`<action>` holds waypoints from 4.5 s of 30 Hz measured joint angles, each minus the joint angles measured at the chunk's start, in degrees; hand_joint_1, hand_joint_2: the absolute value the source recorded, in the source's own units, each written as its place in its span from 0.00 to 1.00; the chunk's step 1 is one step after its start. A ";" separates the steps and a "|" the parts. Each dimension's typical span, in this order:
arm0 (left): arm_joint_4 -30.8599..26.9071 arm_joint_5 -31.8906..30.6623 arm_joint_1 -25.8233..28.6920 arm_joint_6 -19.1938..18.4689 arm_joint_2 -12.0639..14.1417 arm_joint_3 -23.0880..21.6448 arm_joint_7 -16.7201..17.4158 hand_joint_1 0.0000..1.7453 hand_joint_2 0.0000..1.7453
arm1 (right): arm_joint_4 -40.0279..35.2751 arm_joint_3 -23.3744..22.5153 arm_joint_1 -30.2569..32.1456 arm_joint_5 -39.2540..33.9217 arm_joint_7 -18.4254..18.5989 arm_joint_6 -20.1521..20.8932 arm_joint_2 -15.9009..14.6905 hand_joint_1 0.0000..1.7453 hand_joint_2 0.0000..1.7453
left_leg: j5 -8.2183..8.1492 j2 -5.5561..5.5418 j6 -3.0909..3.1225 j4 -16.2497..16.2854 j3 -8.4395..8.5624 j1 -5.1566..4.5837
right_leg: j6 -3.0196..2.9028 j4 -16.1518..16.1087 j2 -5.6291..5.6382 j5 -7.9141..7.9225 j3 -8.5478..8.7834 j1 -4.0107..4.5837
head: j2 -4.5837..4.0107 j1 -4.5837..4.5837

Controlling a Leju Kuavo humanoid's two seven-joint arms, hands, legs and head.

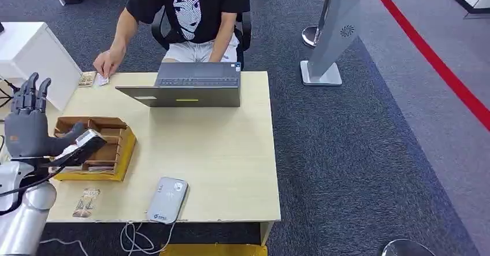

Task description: Pass the card to the sensor for recognition and then transmit it.

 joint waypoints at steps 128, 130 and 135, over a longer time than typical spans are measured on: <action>-1.54 -10.83 -1.03 -6.33 10.19 -6.78 4.48 1.00 1.00 | -0.02 -8.29 0.68 9.53 -0.39 1.48 0.61 0.00 1.00 | 0.11 -0.05 -0.05 -0.02 -0.15 0.05 | 0.02 0.01 -0.04 0.04 -0.15 0.03 | 0.00 -0.09; 0.06 -11.14 -3.36 -6.39 10.47 -6.78 4.48 1.00 1.00 | -0.02 -8.29 0.58 9.83 -0.33 1.55 0.61 0.00 1.00 | 0.15 -0.06 -0.03 -0.02 -0.17 0.05 | 0.02 0.01 -0.05 0.06 -0.15 0.03 | 0.00 -0.02; 3.31 -12.86 -7.20 -6.83 10.64 -6.80 5.59 1.00 1.00 | -0.02 -8.29 0.50 10.66 -0.24 1.92 0.61 0.00 1.00 | 0.18 -0.04 -0.06 -0.01 -0.16 0.05 | 0.02 0.01 -0.03 0.08 -0.22 0.03 | 0.00 -0.04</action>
